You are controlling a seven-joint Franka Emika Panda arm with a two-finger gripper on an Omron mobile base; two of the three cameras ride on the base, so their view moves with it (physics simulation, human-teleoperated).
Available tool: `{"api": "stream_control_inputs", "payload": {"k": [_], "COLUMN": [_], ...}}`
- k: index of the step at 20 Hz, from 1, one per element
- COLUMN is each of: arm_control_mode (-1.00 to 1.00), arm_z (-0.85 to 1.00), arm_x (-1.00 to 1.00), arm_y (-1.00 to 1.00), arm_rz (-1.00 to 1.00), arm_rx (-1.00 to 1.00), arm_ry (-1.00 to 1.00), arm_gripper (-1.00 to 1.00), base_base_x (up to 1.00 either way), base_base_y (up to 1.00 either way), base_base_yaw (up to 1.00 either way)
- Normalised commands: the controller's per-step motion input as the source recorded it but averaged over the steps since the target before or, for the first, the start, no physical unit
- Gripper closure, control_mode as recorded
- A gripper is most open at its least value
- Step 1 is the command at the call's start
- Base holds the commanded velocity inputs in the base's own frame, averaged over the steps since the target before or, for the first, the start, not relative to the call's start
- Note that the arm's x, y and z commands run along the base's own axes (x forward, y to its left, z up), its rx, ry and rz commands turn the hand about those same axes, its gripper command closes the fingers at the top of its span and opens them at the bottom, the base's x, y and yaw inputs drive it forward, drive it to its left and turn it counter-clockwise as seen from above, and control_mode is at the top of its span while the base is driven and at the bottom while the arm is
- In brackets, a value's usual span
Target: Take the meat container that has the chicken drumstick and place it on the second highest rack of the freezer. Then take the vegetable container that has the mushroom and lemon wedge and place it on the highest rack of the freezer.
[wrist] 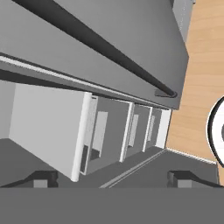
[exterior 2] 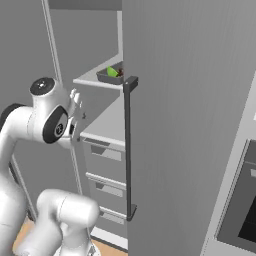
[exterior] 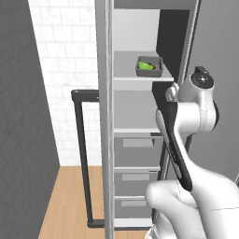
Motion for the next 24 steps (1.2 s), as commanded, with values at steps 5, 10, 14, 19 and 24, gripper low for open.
{"api": "stream_control_inputs", "payload": {"k": [5,10,14,19,24], "arm_control_mode": [-1.00,1.00,1.00,1.00,1.00], "arm_z": [-0.55,-0.03,0.00,0.00,0.00], "arm_x": [-0.90,-0.20,0.00,0.00,0.00], "arm_y": [-0.15,-0.07,0.00,0.00,0.00], "arm_rz": [0.07,0.00,0.00,0.00,0.00], "arm_rx": [0.03,0.00,0.00,0.00,0.00], "arm_ry": [0.00,-0.02,0.00,0.00,0.00], "arm_gripper": [-1.00,-1.00,-1.00,-1.00,-1.00], "base_base_x": [0.00,-0.73,-0.36,0.00,0.04], "base_base_y": [0.00,-0.72,-1.00,-1.00,-1.00], "base_base_yaw": [0.00,-0.13,-0.29,-0.20,-0.12]}}
